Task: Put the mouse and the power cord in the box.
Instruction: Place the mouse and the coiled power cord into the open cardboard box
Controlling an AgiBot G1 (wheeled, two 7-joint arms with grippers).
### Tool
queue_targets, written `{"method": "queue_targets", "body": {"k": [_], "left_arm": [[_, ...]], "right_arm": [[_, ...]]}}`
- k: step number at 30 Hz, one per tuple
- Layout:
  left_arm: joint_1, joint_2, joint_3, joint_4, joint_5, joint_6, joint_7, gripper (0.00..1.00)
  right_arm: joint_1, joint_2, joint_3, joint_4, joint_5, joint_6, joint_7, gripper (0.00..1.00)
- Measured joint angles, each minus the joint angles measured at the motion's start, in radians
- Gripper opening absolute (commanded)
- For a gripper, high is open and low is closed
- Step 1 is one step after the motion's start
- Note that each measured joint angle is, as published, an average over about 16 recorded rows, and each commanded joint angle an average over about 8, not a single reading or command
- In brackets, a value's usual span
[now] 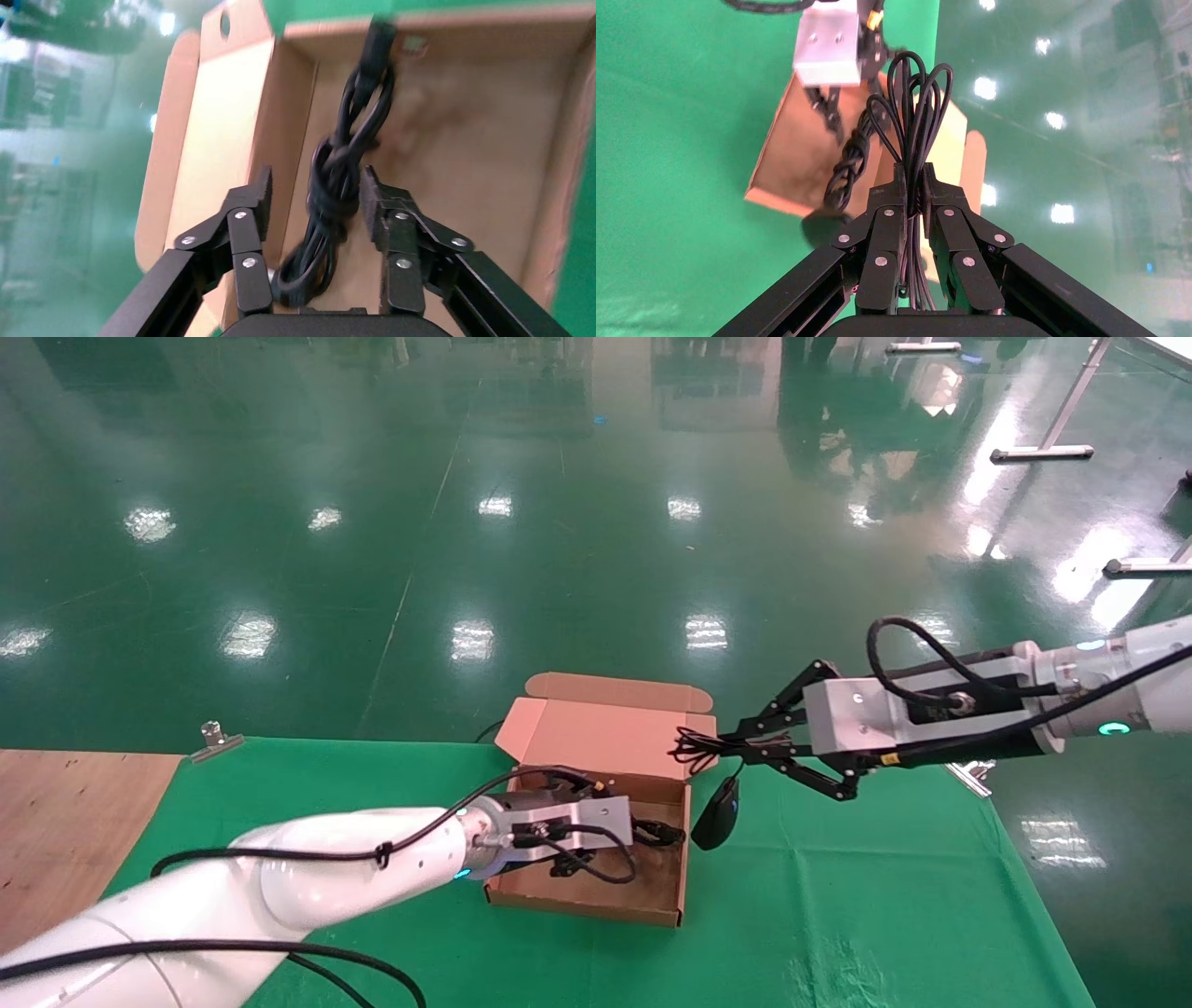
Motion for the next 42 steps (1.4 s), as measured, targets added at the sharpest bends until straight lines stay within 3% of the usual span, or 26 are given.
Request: {"method": "queue_targets", "body": {"k": [10, 21, 31, 42], "left_arm": [[-0.062, -0.111, -0.070, -0.022, -0.180, 0.259, 0.072, 1.00], [-0.028, -0.312, -0.221, 0.016, -0.440, 0.621, 0.318, 1.00], [0.022, -0.397, -0.299, 0.166, -0.565, 0.788, 0.473, 1.00], [0.019, -0.363, -0.304, 0.318, -0.573, 0.828, 0.531, 1.00]], "right_arm": [[0.018, -0.076, -0.005, -0.002, -0.002, 0.018, 0.017, 0.00], [-0.023, -0.212, -0.037, 0.031, -0.021, 0.114, 0.069, 0.00], [-0.144, -0.274, -0.164, 0.179, 0.012, 0.267, 0.182, 0.00], [-0.247, -0.271, -0.341, 0.241, 0.087, 0.508, 0.262, 0.00]]}}
